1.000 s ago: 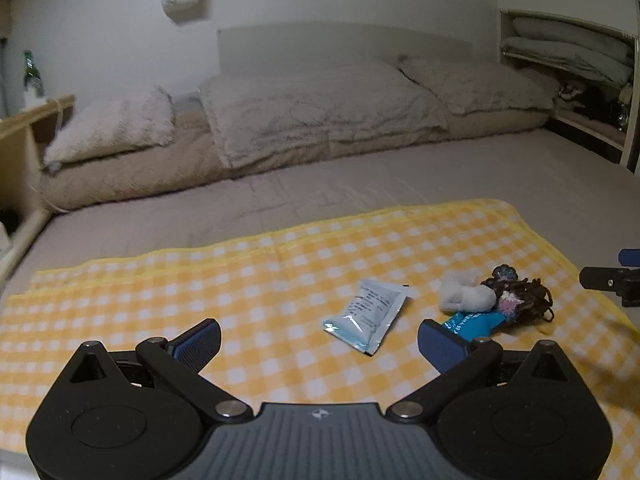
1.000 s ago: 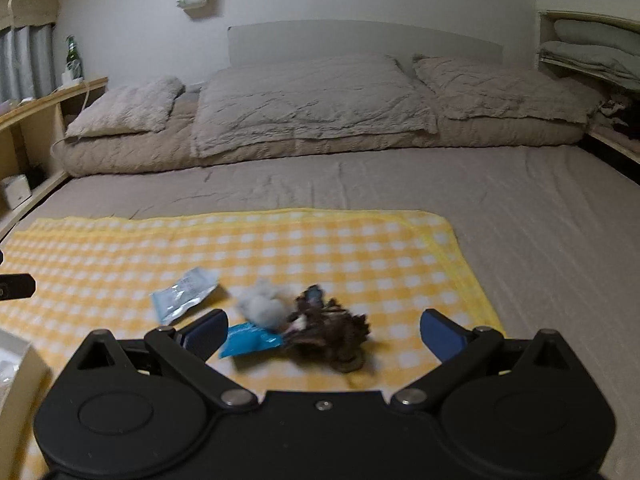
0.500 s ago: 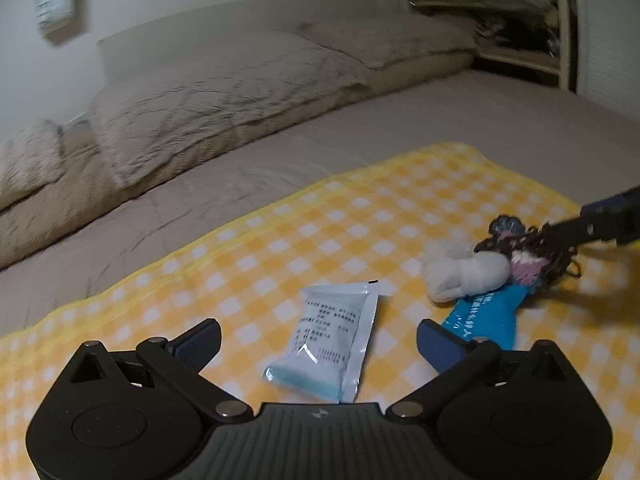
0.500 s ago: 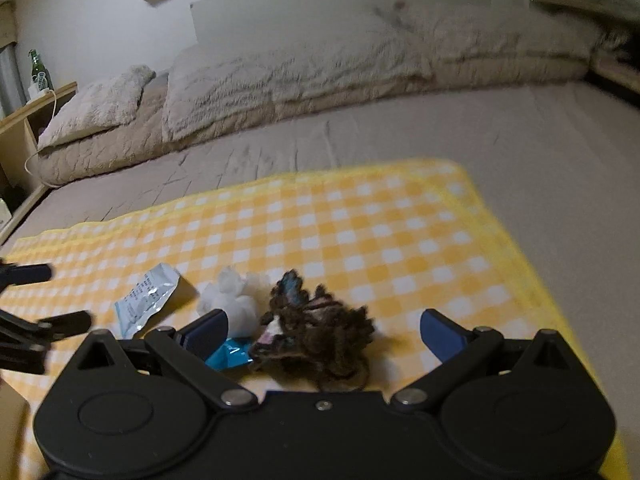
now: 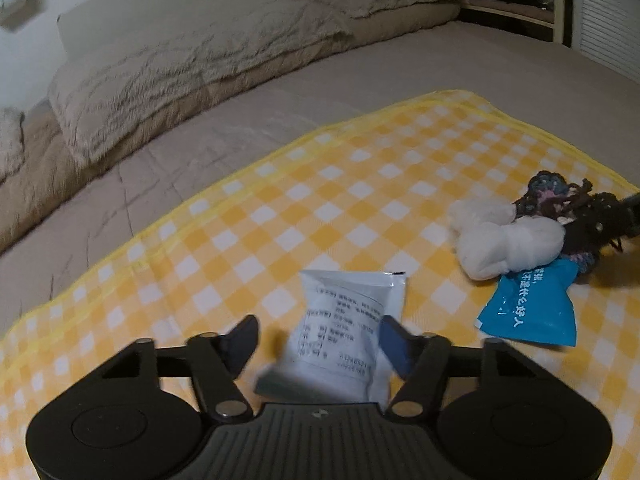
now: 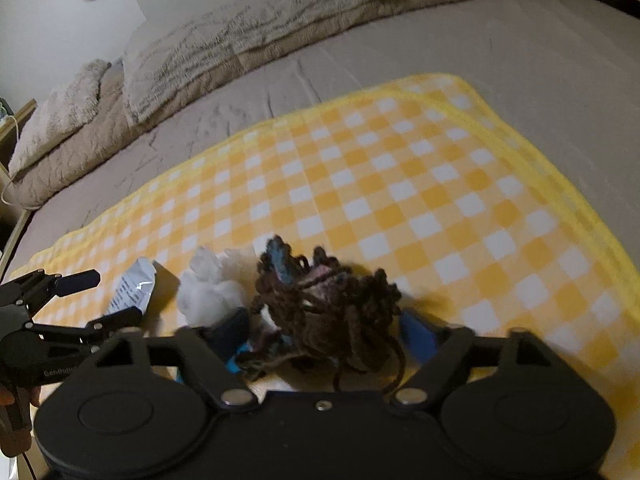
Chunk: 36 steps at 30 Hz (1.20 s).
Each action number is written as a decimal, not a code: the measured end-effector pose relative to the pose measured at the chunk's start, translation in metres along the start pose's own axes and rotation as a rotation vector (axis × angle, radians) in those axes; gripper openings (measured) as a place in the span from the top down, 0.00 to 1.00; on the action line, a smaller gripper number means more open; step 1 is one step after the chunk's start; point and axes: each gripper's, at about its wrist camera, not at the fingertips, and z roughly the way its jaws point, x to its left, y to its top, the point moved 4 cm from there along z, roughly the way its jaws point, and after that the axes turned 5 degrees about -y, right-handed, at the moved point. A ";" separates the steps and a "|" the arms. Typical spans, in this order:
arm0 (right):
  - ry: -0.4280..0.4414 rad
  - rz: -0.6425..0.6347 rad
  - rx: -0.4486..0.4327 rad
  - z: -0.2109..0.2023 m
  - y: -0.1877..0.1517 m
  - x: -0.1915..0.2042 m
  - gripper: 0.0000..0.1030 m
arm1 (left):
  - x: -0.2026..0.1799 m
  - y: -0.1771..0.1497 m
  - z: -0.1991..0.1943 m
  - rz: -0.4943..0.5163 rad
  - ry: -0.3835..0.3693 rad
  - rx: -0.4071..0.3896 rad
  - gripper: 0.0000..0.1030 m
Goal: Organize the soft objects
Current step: 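Grasp the brown knitted item with the right tool while the left tool grasps the white sachet, then lift and carry the knitted item and sachet over the white box with both tools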
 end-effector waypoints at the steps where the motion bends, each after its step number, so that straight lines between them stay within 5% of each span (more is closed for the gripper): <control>1: 0.006 0.003 0.007 0.001 -0.001 -0.001 0.30 | 0.000 -0.001 0.001 -0.019 -0.002 0.003 0.49; 6: 0.016 -0.048 0.011 -0.006 -0.005 0.000 0.44 | 0.000 -0.002 -0.005 -0.096 0.008 0.011 0.58; 16: -0.002 -0.098 0.003 -0.029 -0.008 -0.002 0.51 | -0.015 -0.008 -0.025 -0.132 0.022 0.021 0.65; 17: 0.000 -0.098 0.000 -0.032 -0.008 -0.003 0.51 | -0.017 -0.009 -0.026 -0.136 0.025 0.018 0.63; 21: 0.005 -0.102 -0.011 -0.044 -0.010 -0.006 0.51 | -0.027 -0.009 -0.026 -0.145 0.035 -0.012 0.17; 26: 0.011 -0.102 -0.009 -0.051 -0.012 -0.011 0.51 | -0.042 -0.006 -0.011 -0.081 0.061 0.044 0.17; 28: 0.014 -0.100 -0.007 -0.052 -0.012 -0.013 0.51 | -0.043 -0.009 -0.006 -0.071 0.070 0.059 0.18; 32: 0.023 -0.100 -0.006 -0.054 -0.013 -0.016 0.51 | -0.038 -0.013 -0.007 -0.146 0.019 0.055 0.43; 36: 0.024 -0.102 0.000 -0.053 -0.013 -0.018 0.51 | -0.039 -0.016 -0.011 -0.192 -0.005 0.056 0.55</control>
